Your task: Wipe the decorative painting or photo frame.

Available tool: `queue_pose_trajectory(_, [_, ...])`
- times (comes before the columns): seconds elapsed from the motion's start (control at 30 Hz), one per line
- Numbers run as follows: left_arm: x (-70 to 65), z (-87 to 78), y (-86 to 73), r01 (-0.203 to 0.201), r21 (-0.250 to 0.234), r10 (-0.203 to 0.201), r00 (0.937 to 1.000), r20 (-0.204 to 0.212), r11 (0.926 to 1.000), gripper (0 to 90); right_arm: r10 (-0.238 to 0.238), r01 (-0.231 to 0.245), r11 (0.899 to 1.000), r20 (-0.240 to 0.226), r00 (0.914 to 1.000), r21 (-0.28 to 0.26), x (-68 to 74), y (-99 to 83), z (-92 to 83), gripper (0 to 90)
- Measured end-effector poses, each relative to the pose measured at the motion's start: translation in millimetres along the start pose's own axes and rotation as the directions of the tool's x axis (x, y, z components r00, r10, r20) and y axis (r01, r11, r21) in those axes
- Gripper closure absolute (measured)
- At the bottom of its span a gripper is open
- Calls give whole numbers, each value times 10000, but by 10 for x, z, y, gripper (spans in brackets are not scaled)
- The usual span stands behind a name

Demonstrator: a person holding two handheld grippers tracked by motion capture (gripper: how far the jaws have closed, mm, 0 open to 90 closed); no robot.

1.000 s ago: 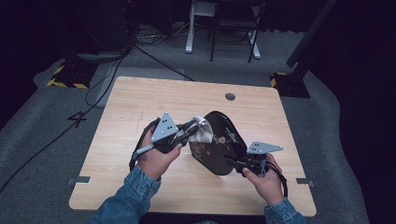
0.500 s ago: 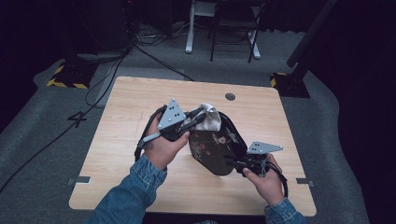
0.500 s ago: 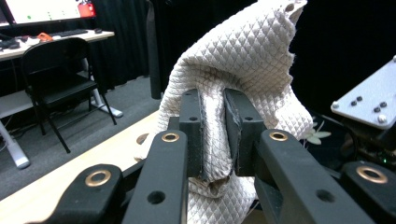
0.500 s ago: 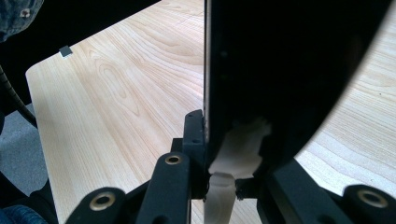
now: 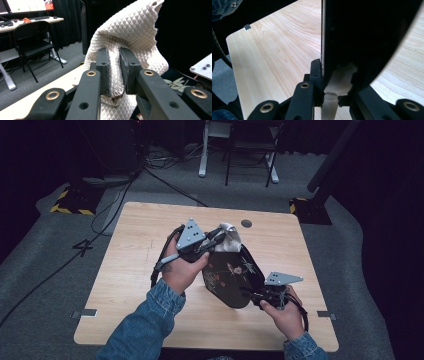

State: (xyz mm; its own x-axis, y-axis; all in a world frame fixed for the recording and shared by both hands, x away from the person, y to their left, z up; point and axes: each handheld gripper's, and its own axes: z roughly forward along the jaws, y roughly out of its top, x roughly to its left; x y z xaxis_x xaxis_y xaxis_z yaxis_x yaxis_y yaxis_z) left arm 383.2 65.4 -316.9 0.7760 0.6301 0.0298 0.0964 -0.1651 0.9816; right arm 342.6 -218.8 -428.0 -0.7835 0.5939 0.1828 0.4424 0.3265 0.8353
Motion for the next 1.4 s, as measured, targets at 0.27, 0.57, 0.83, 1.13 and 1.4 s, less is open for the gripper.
queue_pose_trajectory(0.27, [27,107,-47,-88,388,93,9999,-143,9992,783,-30,30,10000,-4,10000,7,2,-2,-2,794])
queue_pose_trajectory(0.57, [46,147,-100,-129,514,143,9996,-257,9986,784,-28,28,10000,14,10000,13,3,-2,-3,794])
queue_pose_trajectory(0.83, [74,150,-167,-96,677,119,9993,-344,9977,786,-23,23,10000,3,10000,9,4,-3,-3,794])
queue_pose_trajectory(1.13, [83,143,-259,-52,800,88,9989,-452,9968,786,-30,30,10000,37,10000,33,6,-5,-6,794])
queue_pose_trajectory(1.4, [107,160,-353,96,1049,-43,9987,-504,9944,787,-13,13,10000,83,10000,71,5,-8,-11,794])
